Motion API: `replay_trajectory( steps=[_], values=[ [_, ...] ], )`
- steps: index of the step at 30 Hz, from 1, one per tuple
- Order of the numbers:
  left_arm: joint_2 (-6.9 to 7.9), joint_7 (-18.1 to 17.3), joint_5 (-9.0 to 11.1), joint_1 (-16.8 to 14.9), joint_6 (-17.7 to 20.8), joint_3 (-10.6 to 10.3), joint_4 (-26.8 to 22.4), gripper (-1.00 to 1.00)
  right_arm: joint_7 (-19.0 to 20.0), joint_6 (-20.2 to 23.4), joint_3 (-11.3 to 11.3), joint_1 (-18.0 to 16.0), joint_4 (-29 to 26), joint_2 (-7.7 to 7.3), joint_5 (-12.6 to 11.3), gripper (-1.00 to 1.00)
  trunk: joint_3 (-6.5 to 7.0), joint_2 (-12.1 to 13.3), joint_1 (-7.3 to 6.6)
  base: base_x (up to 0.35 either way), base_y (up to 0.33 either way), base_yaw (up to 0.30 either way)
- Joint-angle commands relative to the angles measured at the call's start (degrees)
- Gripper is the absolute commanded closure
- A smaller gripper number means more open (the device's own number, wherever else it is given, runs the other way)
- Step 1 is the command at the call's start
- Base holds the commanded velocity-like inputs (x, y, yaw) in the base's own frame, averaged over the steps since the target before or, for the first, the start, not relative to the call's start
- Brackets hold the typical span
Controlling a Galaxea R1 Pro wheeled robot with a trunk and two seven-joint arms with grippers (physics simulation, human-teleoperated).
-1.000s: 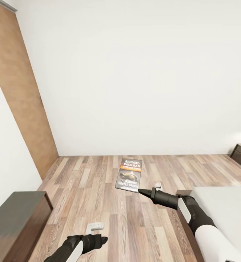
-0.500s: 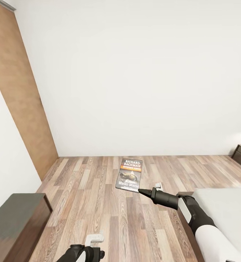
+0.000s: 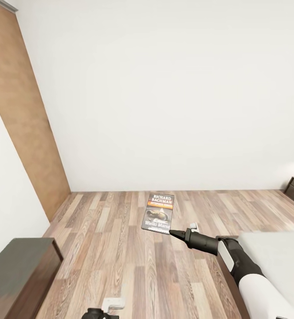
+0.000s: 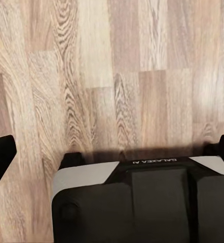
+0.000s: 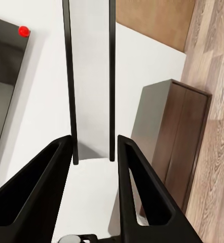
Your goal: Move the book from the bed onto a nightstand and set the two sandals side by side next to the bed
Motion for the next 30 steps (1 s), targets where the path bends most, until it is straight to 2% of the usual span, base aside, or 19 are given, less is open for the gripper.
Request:
replay_trajectory(
  steps=[1,8,13,19,30],
  values=[
    [-0.02,0.71,0.42,-0.05,-0.27,-0.45,0.55,-1.00,0.06,0.29,-0.09,-0.06,0.01,-0.03,-0.17,1.00,-0.13,-0.12,0.06,0.244,0.047,0.000],
    [-0.21,1.47,-1.99,-0.05,-2.82,-0.44,4.74,-1.00,0.06,0.29,-0.15,-0.06,0.04,-0.20,-0.15,1.00,-0.13,-0.12,0.06,0.304,0.021,0.000],
    [-0.24,2.02,-2.86,-0.03,-4.75,-0.43,6.70,-1.00,0.06,0.30,-0.16,-0.06,0.08,-0.29,-0.11,1.00,-0.13,-0.12,0.06,0.335,0.015,0.000],
    [-0.20,4.38,-3.27,0.02,-6.91,-0.42,9.02,-1.00,0.03,0.31,-0.22,-0.06,0.09,-0.44,-0.05,1.00,-0.13,-0.12,0.06,0.345,0.048,0.000],
    [-0.03,5.86,-3.45,0.10,-9.22,-0.43,11.58,-1.00,-0.01,0.26,-0.18,-0.06,0.10,-0.42,-0.03,1.00,-0.13,-0.12,0.06,0.349,0.064,0.000]
  ],
)
